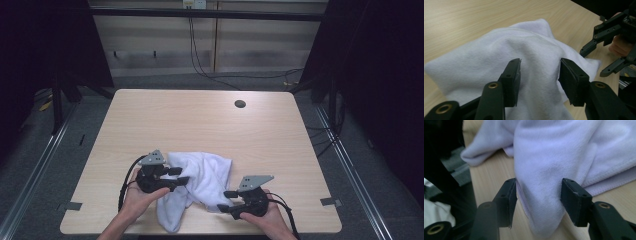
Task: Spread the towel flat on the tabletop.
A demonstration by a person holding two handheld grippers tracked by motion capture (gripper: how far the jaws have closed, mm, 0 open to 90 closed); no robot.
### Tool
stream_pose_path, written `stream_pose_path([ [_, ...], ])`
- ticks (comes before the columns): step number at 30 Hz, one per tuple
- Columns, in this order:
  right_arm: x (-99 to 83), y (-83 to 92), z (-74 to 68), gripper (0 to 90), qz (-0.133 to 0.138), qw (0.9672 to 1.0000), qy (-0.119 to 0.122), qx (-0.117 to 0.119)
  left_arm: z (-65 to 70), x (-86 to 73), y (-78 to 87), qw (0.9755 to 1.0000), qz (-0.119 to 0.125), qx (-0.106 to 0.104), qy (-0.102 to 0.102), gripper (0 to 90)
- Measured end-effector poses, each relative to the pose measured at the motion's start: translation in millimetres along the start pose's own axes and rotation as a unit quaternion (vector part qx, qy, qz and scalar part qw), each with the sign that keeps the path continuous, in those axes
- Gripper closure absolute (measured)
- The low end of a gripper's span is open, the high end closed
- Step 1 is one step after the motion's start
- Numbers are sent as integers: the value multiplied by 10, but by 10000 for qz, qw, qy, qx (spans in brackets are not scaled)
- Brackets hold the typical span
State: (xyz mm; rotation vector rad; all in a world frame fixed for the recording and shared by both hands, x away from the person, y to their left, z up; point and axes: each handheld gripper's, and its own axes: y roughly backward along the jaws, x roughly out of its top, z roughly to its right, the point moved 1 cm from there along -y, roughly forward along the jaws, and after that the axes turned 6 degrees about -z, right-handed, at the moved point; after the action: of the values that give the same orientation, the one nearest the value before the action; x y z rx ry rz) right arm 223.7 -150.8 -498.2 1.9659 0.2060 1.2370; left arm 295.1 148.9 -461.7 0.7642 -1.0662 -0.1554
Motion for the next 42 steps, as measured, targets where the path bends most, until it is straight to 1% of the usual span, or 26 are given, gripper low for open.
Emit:
stream_pose_path([
  [2,-14,-29,18,480,-95,9999,-42,-124,-17,-6,-20,10000,-67,58,-15,540],
  [4,-23,-50,66,516,-225,9991,-106,-329,-25,-10,-33,9999,-78,-79,-72,658],
  [5,-31,-59,93,575,-320,9989,-147,-323,-24,-5,-33,9998,-59,-152,-83,732],
  [7,-16,-37,141,706,-303,9989,-280,-208,-18,18,-29,9998,-56,-187,-85,779],
  [8,17,5,160,750,-244,9988,-306,-284,-13,35,-23,9997,-50,-217,-107,792],
  [11,171,228,280,816,385,9972,-613,-184,9,113,-13,9993,48,-360,-90,807],
  [16,602,610,424,817,1012,9930,-480,-384,76,354,85,9971,460,-580,-152,812],
  [19,918,781,456,817,1358,9890,-297,-498,96,532,152,9933,752,-874,-114,814],
  [22,1211,865,516,813,1713,9838,-271,-457,104,670,214,9843,1054,-1415,27,814],
  [23,1211,865,516,813,1713,9838,-271,-457,104,670,214,9843,1054,-1415,27,814],
  [24,1358,815,560,801,1795,9822,-278,-473,127,705,228,9879,948,-1223,-82,810],
  [25,1383,770,577,790,1782,9825,-295,-454,116,691,210,9902,836,-1121,-56,796],
  [27,1381,586,635,756,1587,9854,-331,-526,80,652,174,9911,751,-1096,54,735],
  [28,1342,477,680,736,1443,9874,-395,-523,-34,512,73,9954,559,-734,270,698],
  [29,1266,339,736,701,1297,9889,-512,-507,-34,512,73,9954,559,-734,270,660],
  [30,1212,261,767,679,1188,9899,-592,-500,-125,410,38,9966,497,-467,466,612],
  [31,1212,261,767,679,1188,9899,-592,-500,-125,410,38,9966,497,-467,466,547],
  [32,1044,76,829,648,910,9917,-757,-509,-148,358,61,9976,525,-226,388,500],
  [34,933,-14,850,633,805,9920,-842,-480,-88,368,75,9983,537,-206,-52,428],
  [35,933,-14,850,633,805,9920,-842,-480,-88,368,75,9983,537,-206,-52,413],
  [36,882,-40,851,563,739,9922,-868,-496,-39,381,36,9990,397,-53,-186,383],
  [37,882,-40,851,563,739,9922,-868,-496,-16,382,-24,9993,329,-118,-156,383],
  [39,857,46,826,447,700,9908,-954,-651,-3,335,-226,9992,118,-361,-119,359],
  [40,857,46,826,447,700,9908,-954,-651,-3,335,-226,9992,118,-361,-119,370],
  [41,814,153,799,426,817,9890,-1065,-622,-10,297,-313,9990,-49,-414,-133,467],
  [42,814,153,799,426,817,9890,-1065,-622,-8,272,-348,9994,-131,-236,-201,467],
])
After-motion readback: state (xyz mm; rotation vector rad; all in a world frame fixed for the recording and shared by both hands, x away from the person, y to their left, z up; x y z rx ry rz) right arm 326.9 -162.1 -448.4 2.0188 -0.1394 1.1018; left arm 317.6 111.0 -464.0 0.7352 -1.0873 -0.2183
